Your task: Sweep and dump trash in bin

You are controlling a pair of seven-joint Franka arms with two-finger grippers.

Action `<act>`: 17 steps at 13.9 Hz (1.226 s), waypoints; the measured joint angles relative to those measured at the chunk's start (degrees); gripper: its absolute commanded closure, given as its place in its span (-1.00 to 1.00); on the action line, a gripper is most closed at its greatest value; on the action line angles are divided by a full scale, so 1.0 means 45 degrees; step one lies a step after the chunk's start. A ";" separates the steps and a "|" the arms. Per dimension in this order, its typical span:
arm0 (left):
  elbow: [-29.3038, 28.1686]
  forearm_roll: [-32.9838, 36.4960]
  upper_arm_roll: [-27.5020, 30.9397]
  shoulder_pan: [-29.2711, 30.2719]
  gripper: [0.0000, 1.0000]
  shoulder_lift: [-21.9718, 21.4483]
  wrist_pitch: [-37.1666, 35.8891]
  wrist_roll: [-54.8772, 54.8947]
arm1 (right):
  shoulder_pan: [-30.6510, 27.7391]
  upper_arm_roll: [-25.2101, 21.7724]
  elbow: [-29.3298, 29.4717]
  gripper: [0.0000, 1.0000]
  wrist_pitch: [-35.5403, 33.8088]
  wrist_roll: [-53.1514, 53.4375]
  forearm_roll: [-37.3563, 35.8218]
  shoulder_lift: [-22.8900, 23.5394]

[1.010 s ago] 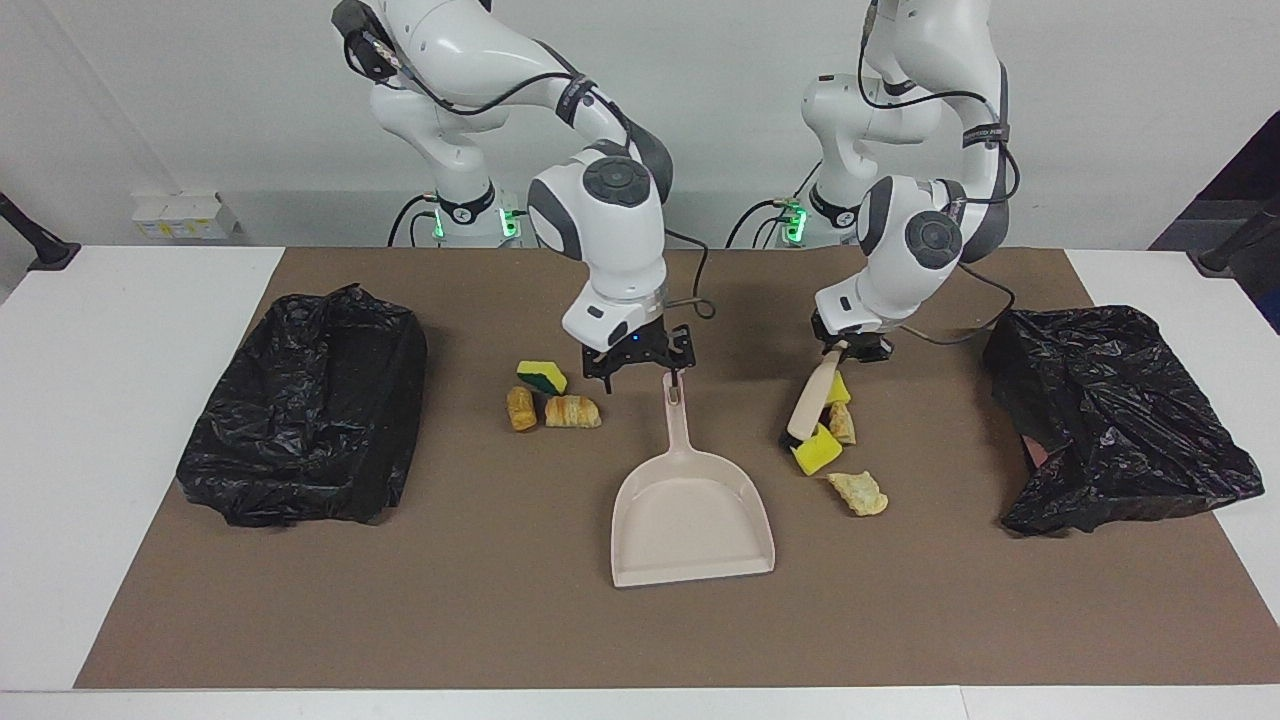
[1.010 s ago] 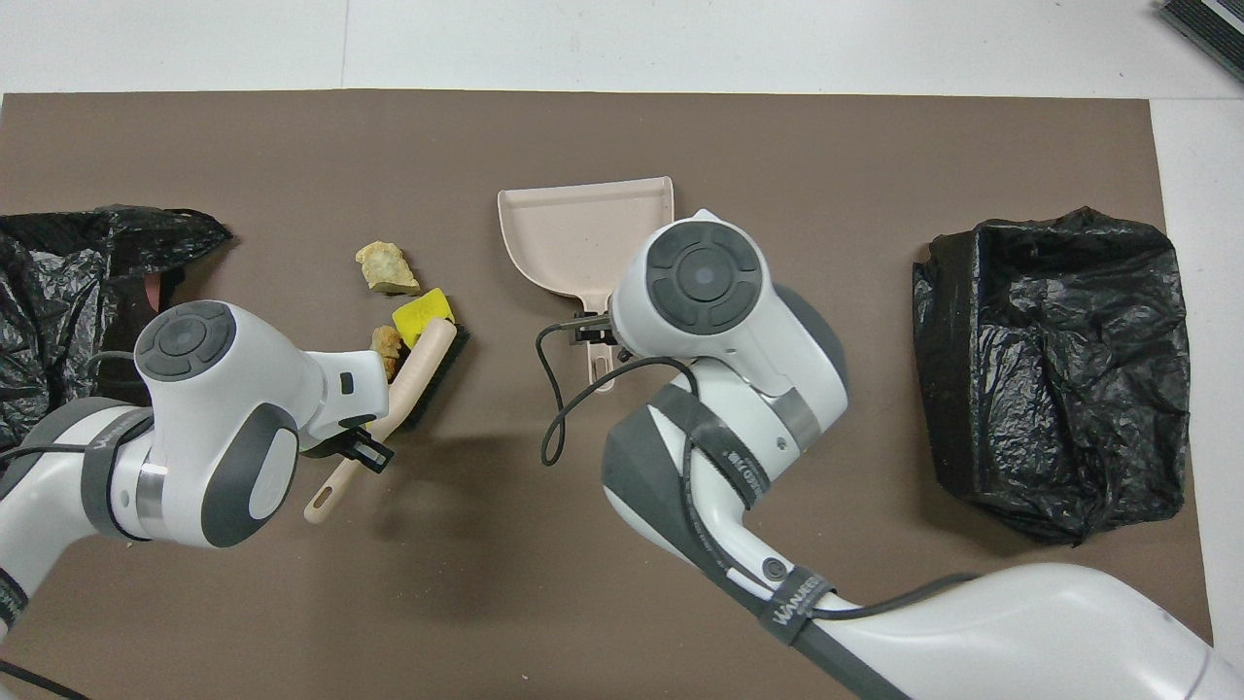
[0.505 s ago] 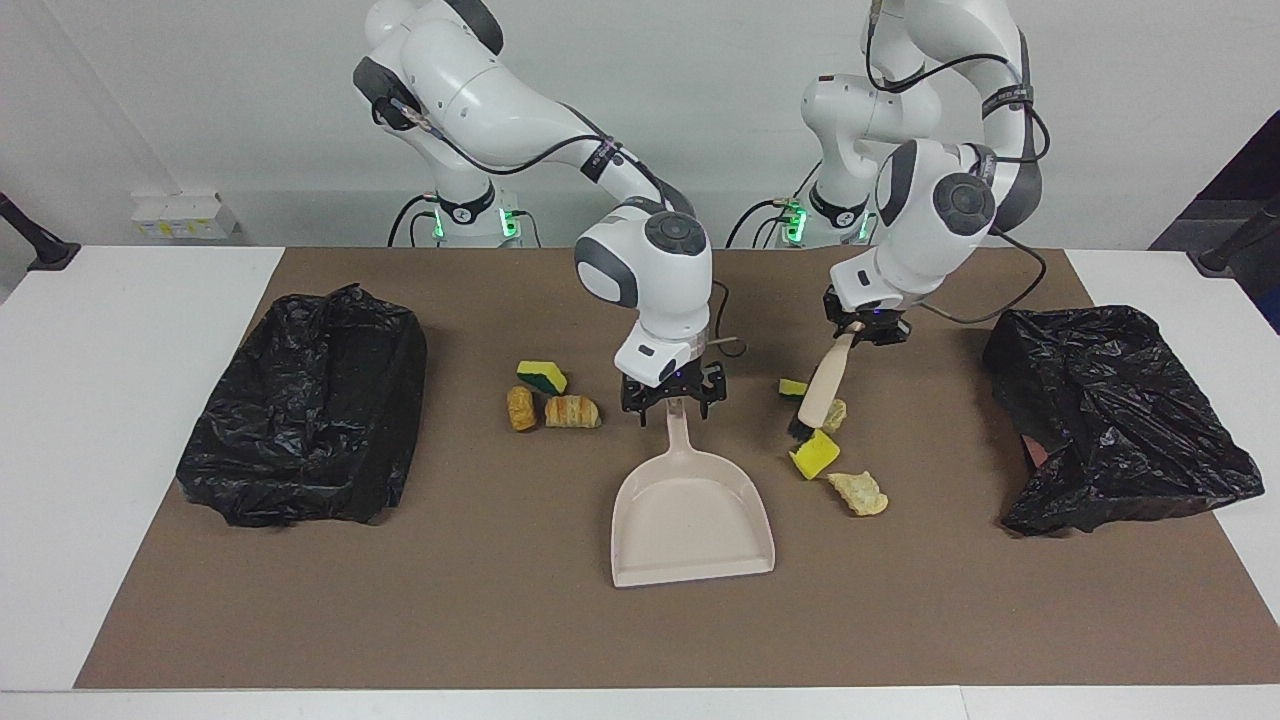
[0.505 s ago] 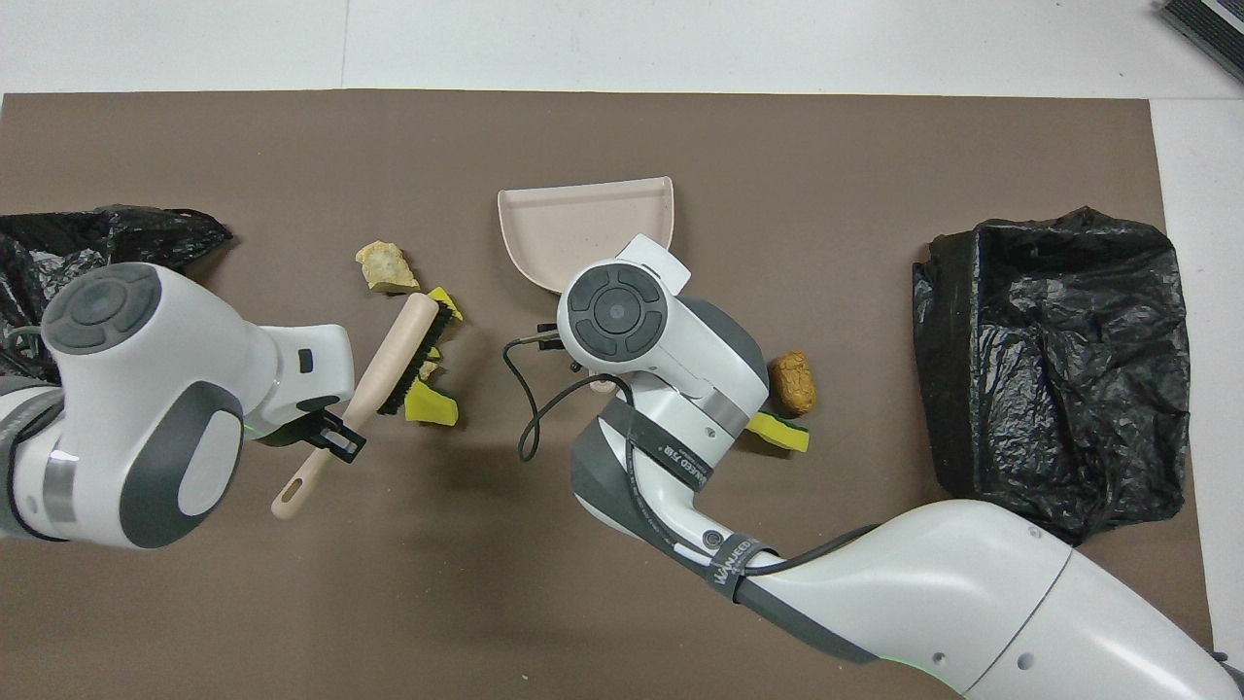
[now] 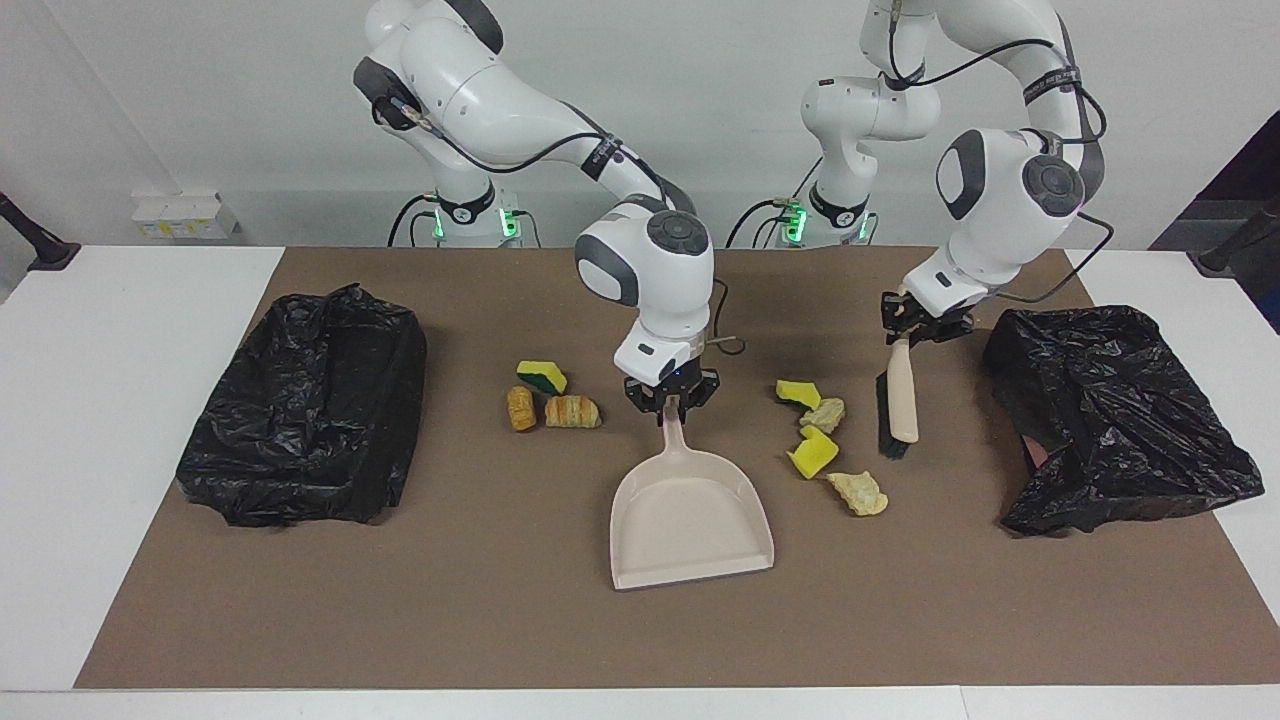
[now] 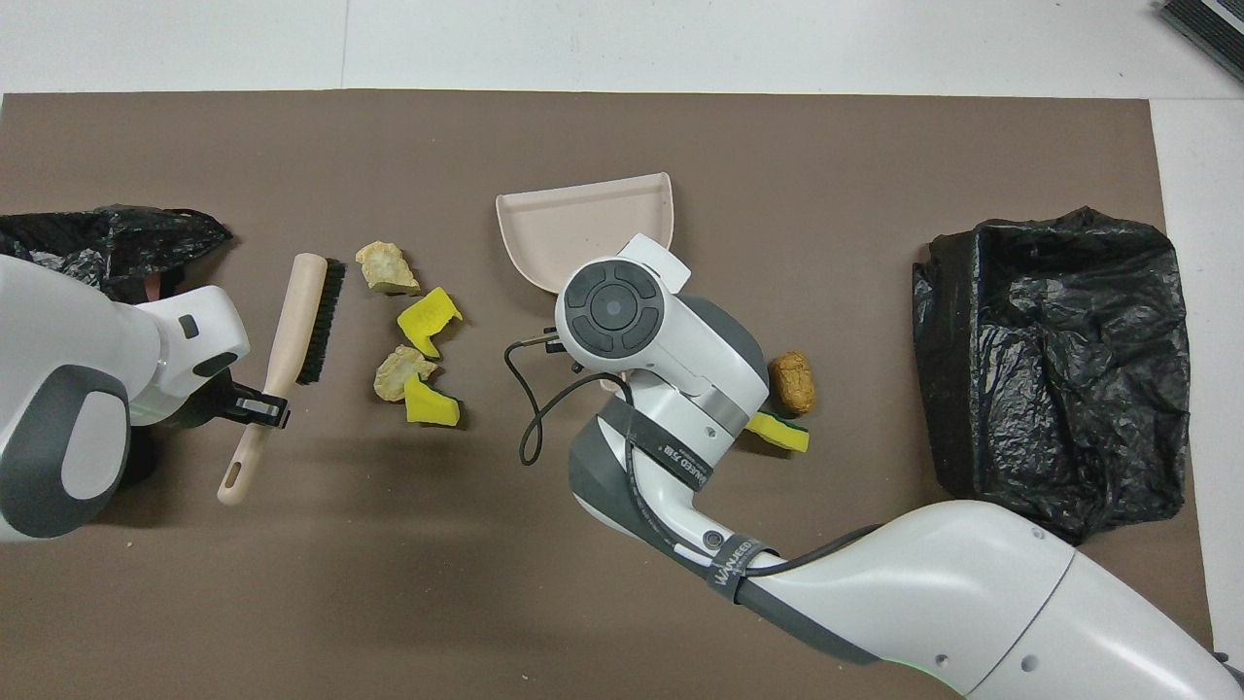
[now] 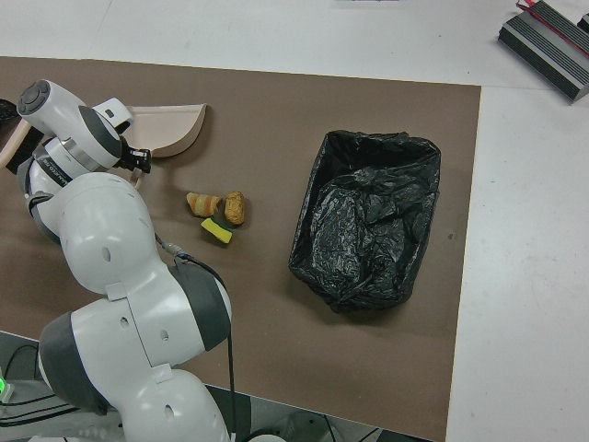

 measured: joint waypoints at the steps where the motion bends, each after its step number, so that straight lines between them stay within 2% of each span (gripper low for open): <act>1: -0.0001 0.0000 0.0007 0.0133 1.00 0.0161 0.0342 -0.0004 | -0.0141 0.0114 0.0023 1.00 -0.0002 -0.0660 0.0003 -0.0019; 3: 0.0088 0.0000 0.0005 0.0204 1.00 0.0707 0.1054 -0.0014 | -0.0711 0.0486 0.0083 1.00 -0.0217 -0.2209 0.0071 -0.0246; 6: 0.0705 0.0000 -0.0044 0.0202 1.00 0.2000 0.2015 -0.0033 | -0.1495 0.0734 0.0089 1.00 -0.1977 -0.6284 0.0998 -0.1311; 8: 0.0945 0.0055 -0.0064 0.0199 1.00 0.2719 0.2475 -0.0029 | -0.1703 0.0742 -0.0530 1.00 -0.2464 -0.9535 0.1746 -0.2140; 11: 0.1044 0.0326 -0.0168 0.0134 1.00 0.2984 0.2448 -0.0029 | -0.1907 0.0731 -0.1474 1.00 -0.2473 -1.3483 0.1880 -0.2645; 15: 0.1046 0.0492 -0.0306 0.0041 1.00 0.2957 0.2114 0.0098 | -0.1924 0.0748 -0.2269 1.00 -0.2411 -1.5554 0.2656 -0.2914; 17: 0.1047 0.0544 -0.0308 -0.0194 1.00 0.2922 0.1710 0.0112 | -0.1873 0.0872 -0.2633 1.00 -0.2410 -1.5753 0.2834 -0.3016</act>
